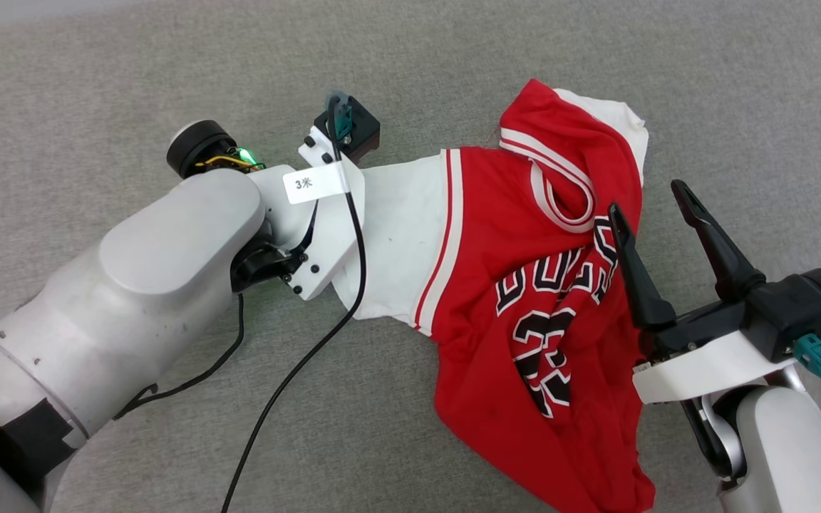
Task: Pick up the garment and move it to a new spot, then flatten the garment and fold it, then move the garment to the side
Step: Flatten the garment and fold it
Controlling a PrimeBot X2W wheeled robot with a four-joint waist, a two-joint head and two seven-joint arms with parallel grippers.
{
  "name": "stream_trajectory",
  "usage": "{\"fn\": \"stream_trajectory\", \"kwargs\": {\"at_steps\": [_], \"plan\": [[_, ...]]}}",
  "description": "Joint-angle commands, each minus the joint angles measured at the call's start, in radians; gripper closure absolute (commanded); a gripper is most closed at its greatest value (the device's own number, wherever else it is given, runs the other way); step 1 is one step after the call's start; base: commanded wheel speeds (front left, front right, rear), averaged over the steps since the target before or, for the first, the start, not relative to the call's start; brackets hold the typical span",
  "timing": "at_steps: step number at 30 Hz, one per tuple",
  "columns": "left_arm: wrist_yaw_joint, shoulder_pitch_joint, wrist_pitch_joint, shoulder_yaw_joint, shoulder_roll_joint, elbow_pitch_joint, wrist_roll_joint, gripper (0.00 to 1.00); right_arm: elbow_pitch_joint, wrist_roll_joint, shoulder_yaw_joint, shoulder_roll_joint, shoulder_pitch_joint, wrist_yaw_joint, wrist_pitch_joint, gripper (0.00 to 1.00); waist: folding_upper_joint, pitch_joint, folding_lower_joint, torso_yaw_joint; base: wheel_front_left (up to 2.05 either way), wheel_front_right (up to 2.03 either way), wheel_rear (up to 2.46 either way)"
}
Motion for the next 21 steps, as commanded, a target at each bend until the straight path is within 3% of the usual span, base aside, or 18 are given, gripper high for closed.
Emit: {"fn": "stream_trajectory", "kwargs": {"at_steps": [1,7,9,15,21], "plan": [[0.0,0.022,-0.045,-0.008,0.01,-0.001,0.009,1.0,0.007,-0.002,-0.005,0.002,-0.006,-0.001,-0.005,0.0,0.0,-0.017,-0.0001,0.013,0.0,0.0,0.0],[0.0,-0.002,-0.198,-0.006,0.03,-0.025,-0.006,1.0,0.01,-0.004,-0.029,-0.006,0.026,-0.001,0.002,0.0,0.0,-0.065,-0.0001,0.05,0.0,0.0,0.0],[0.0,0.014,-0.292,0.0,0.079,-0.04,-0.037,1.0,0.008,0.0,-0.051,-0.004,0.061,-0.001,0.008,0.0,0.0,-0.106,-0.0001,0.087,0.0,0.0,0.0],[0.002,0.066,-0.35,0.014,0.18,-0.055,-0.074,1.0,0.001,0.003,-0.075,0.003,0.11,-0.001,0.019,0.0,0.0,-0.145,-0.0001,0.136,0.0,0.0,0.0],[0.033,0.137,-0.379,0.039,0.278,-0.077,-0.12,1.0,0.0,0.002,-0.089,0.008,0.14,-0.001,0.026,0.0,0.0,-0.168,-0.0001,0.167,0.0,0.0,0.0]]}}
